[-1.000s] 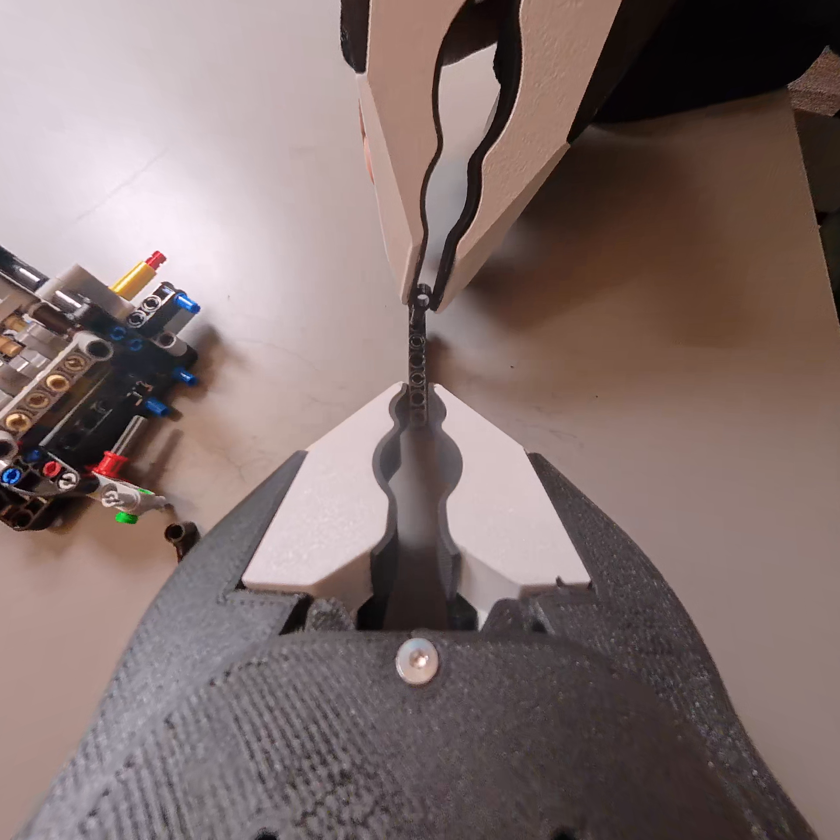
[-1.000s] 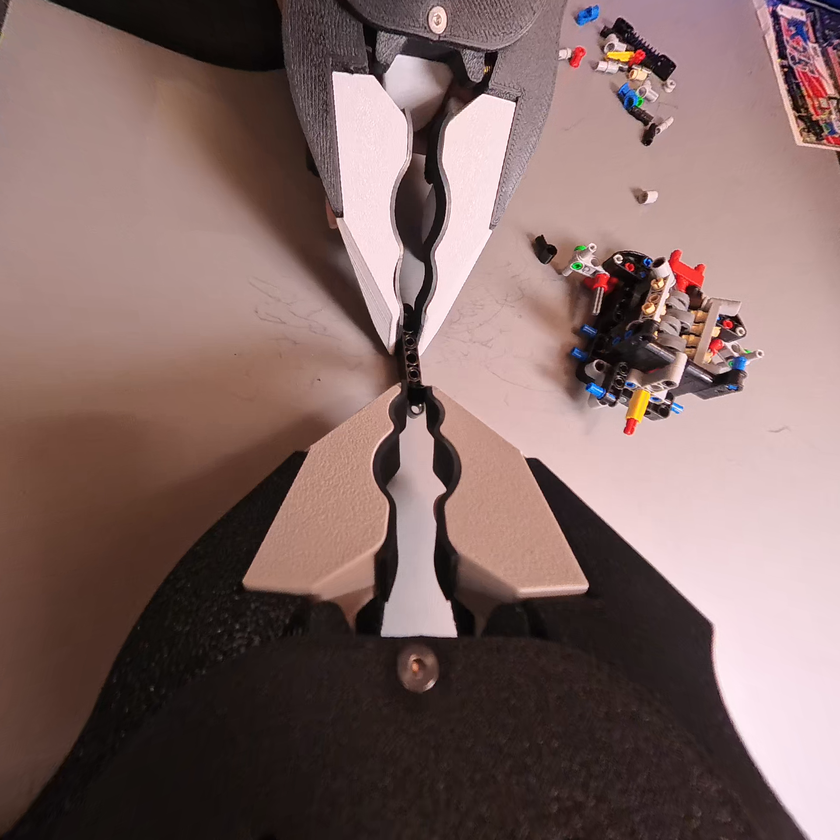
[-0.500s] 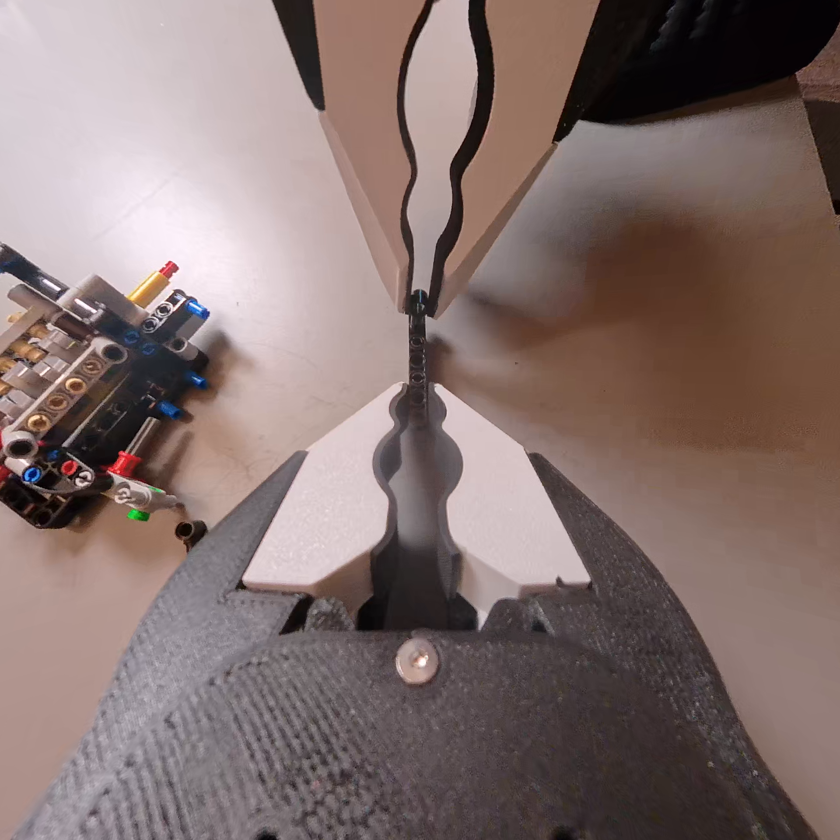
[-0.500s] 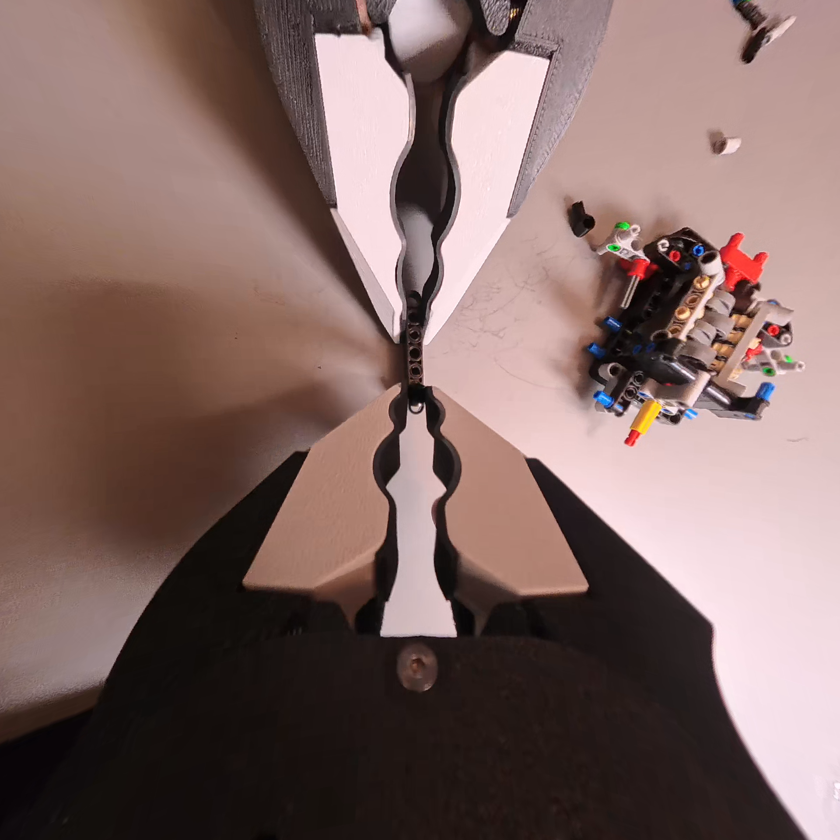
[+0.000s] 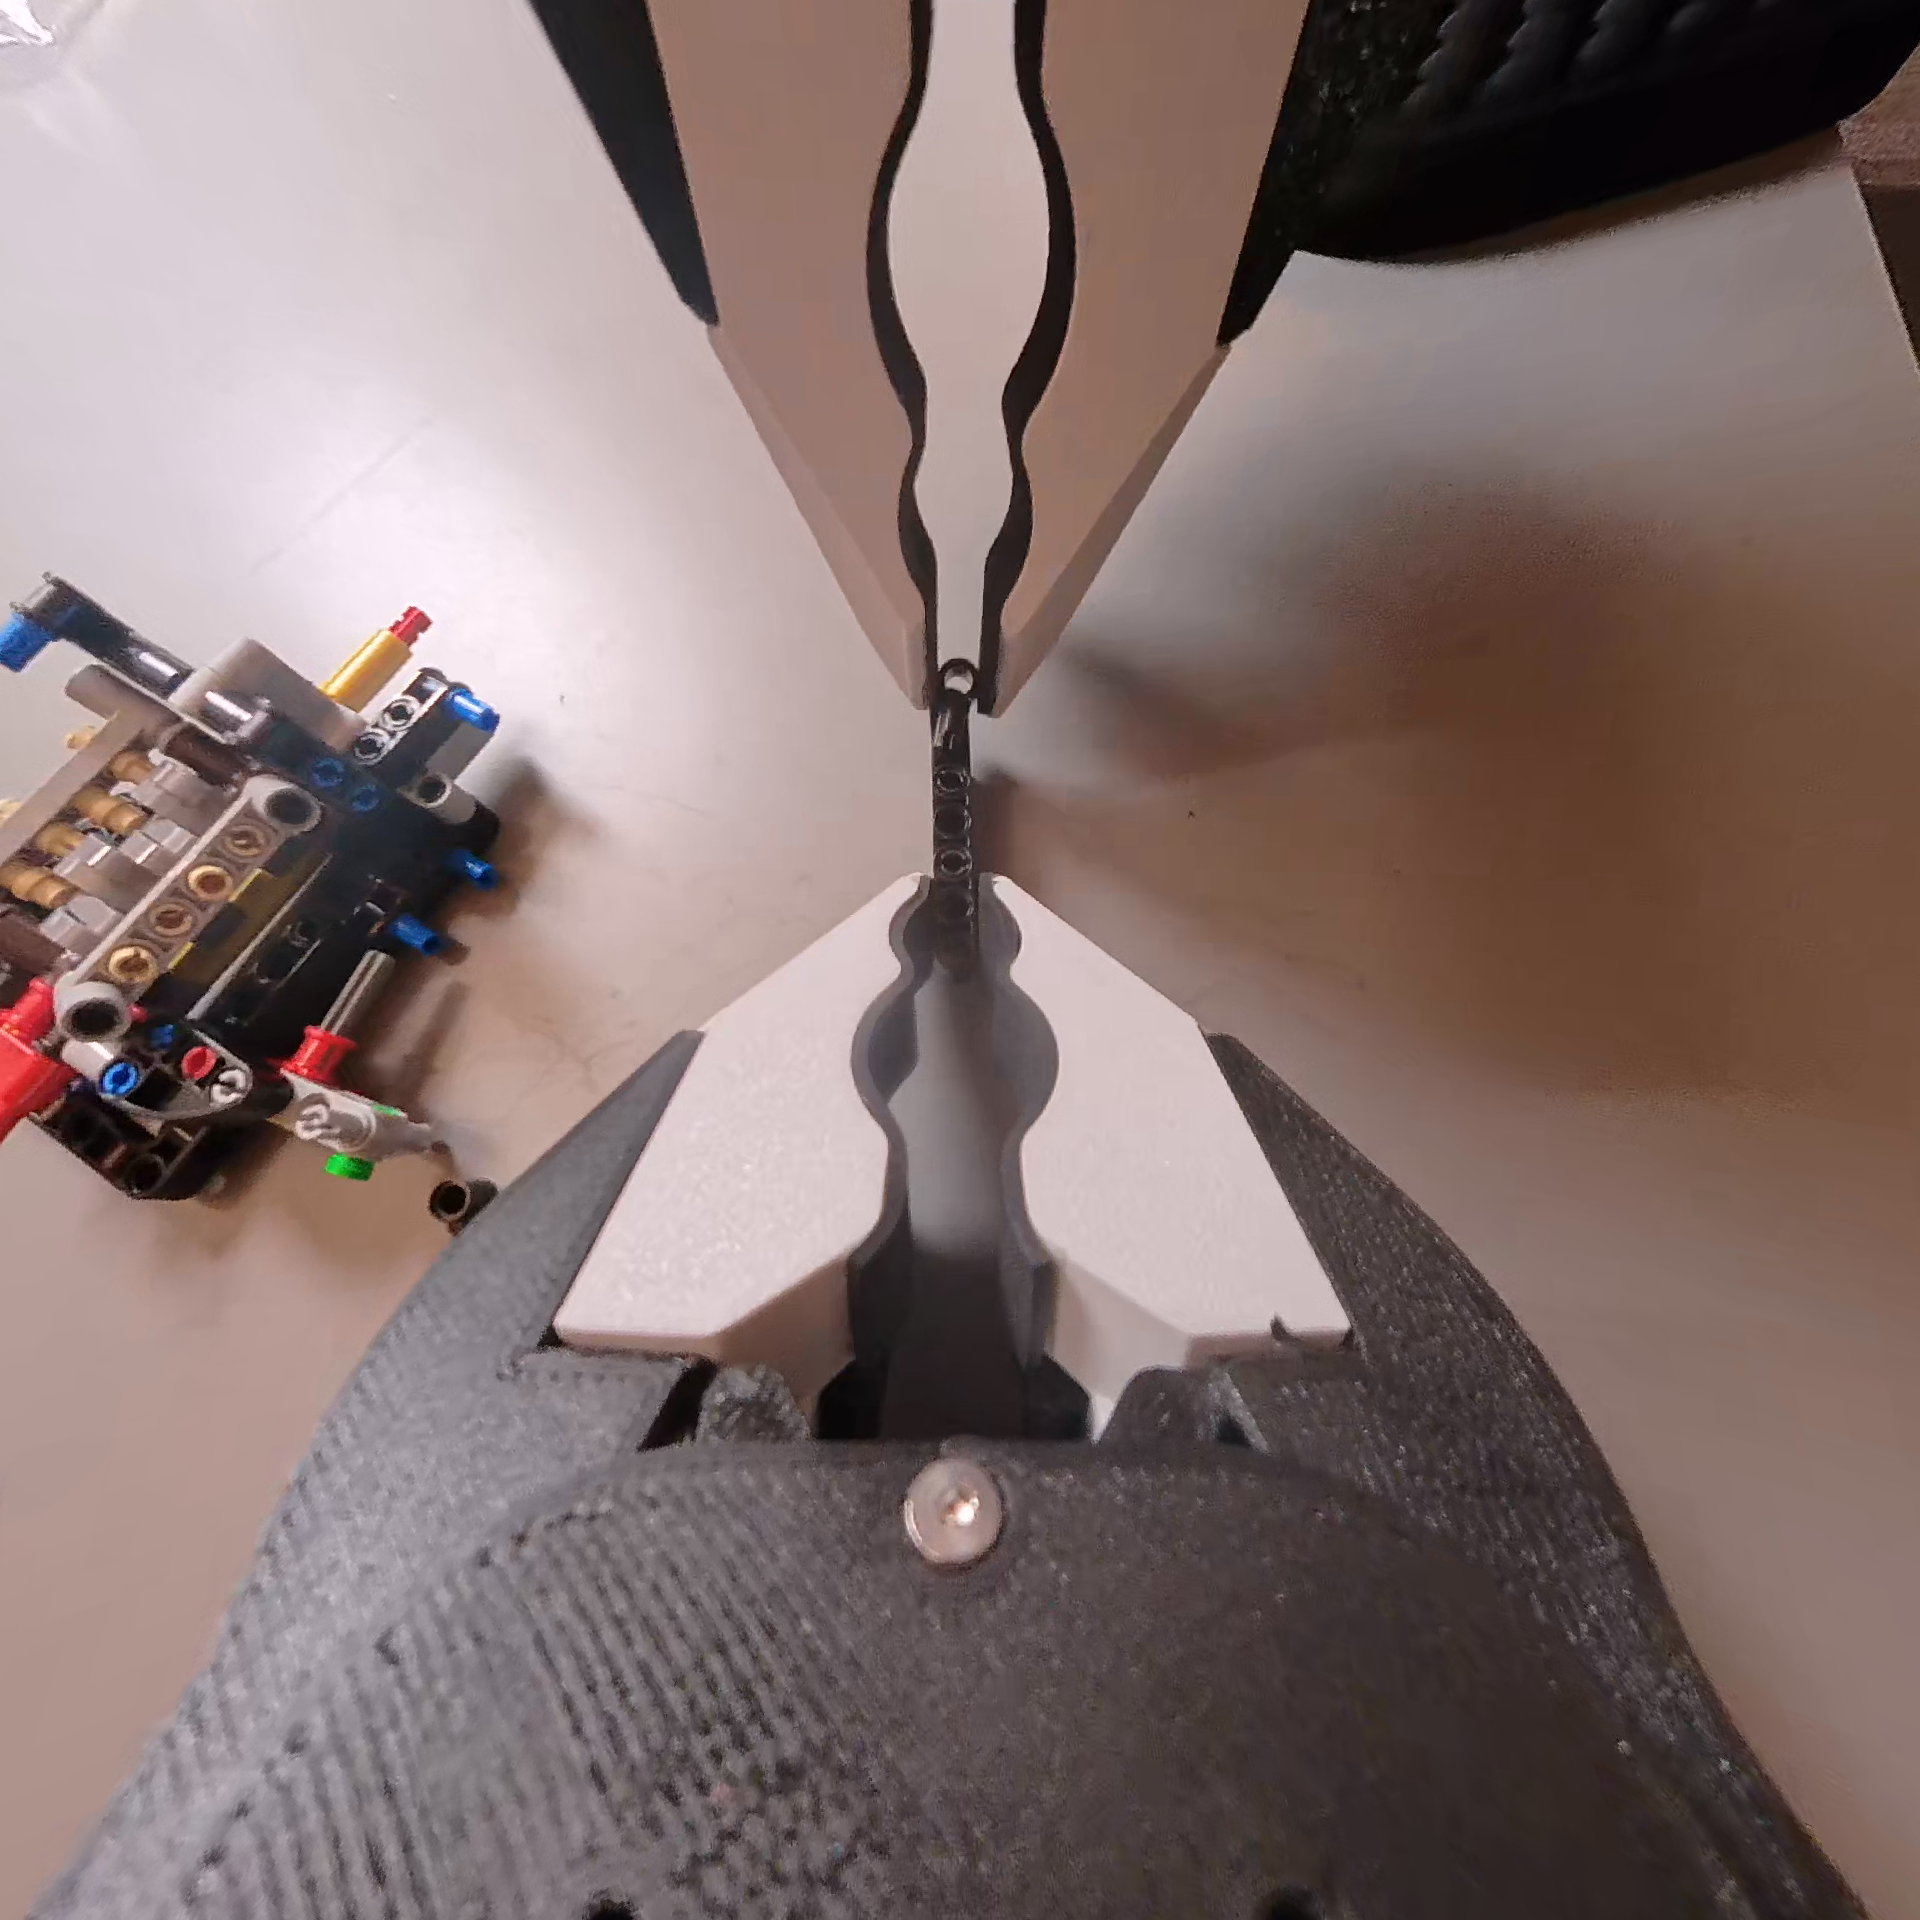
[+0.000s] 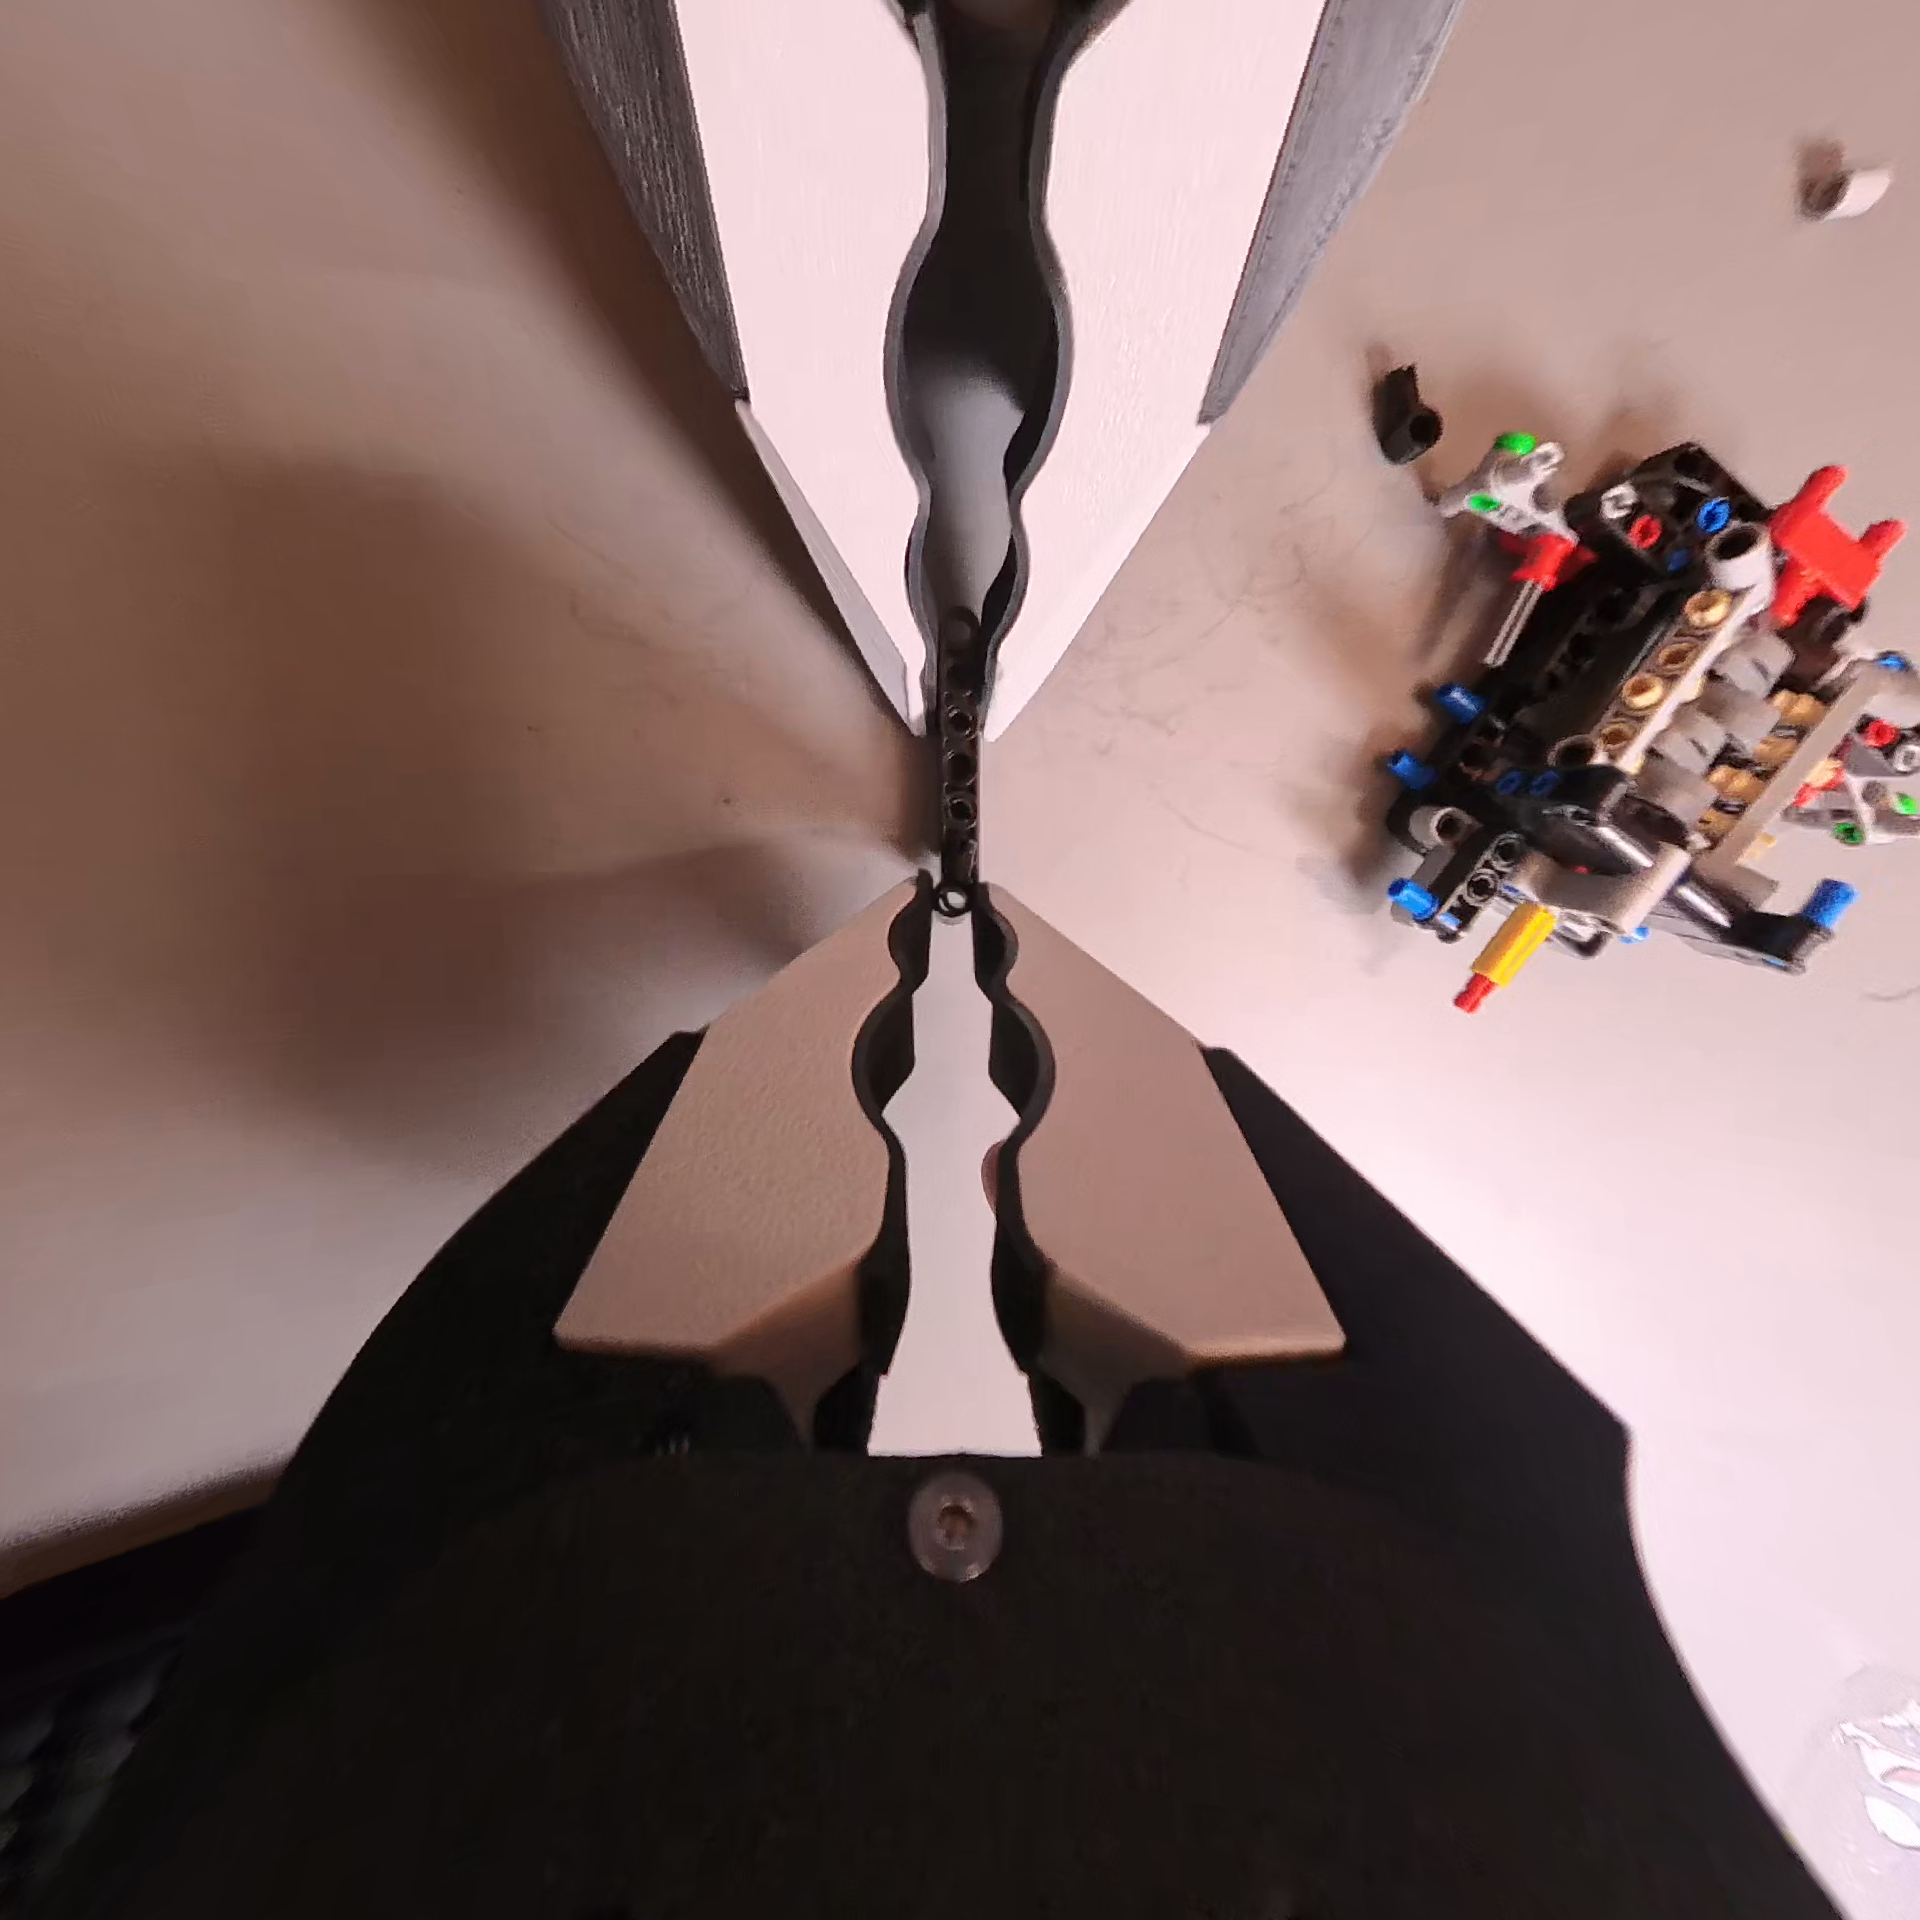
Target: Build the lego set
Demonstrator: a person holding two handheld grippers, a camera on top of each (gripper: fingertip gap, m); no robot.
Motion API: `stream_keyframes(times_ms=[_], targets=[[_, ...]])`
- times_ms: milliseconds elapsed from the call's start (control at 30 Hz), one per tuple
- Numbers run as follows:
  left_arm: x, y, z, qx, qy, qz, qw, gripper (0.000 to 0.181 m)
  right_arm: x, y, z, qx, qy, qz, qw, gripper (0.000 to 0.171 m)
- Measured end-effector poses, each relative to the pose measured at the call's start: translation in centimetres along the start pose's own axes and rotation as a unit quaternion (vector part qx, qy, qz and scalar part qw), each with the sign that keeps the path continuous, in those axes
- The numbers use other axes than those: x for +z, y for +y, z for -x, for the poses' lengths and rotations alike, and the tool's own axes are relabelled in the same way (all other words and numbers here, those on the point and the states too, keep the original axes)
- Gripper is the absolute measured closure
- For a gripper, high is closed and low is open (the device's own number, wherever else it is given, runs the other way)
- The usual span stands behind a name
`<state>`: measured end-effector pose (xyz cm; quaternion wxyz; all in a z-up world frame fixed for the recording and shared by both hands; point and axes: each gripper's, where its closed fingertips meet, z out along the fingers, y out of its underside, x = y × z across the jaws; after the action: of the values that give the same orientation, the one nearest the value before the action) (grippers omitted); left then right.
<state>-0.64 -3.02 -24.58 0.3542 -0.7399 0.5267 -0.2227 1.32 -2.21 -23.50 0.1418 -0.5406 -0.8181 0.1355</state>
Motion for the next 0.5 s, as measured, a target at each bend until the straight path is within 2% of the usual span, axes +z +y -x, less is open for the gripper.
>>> stream_keyframes(times_ms=[333,400,500], targets=[[-0.1,0.1,0.2,0.006,-0.008,-0.004,1.000,0.175,-0.7,-0.5,-0.5,0.021,0.016,-0.032,0.999,0.166],[-0.4,0.0,0.3,0.004,-0.009,-0.012,1.000,0.165,-1.0,-0.9,-0.7,0.027,0.022,-0.055,0.998,0.166],[-1.4,-1.1,0.3,-0.030,0.016,-0.055,0.998,0.162,-1.8,-1.9,-0.9,0.026,0.043,-0.110,0.993,0.166]])
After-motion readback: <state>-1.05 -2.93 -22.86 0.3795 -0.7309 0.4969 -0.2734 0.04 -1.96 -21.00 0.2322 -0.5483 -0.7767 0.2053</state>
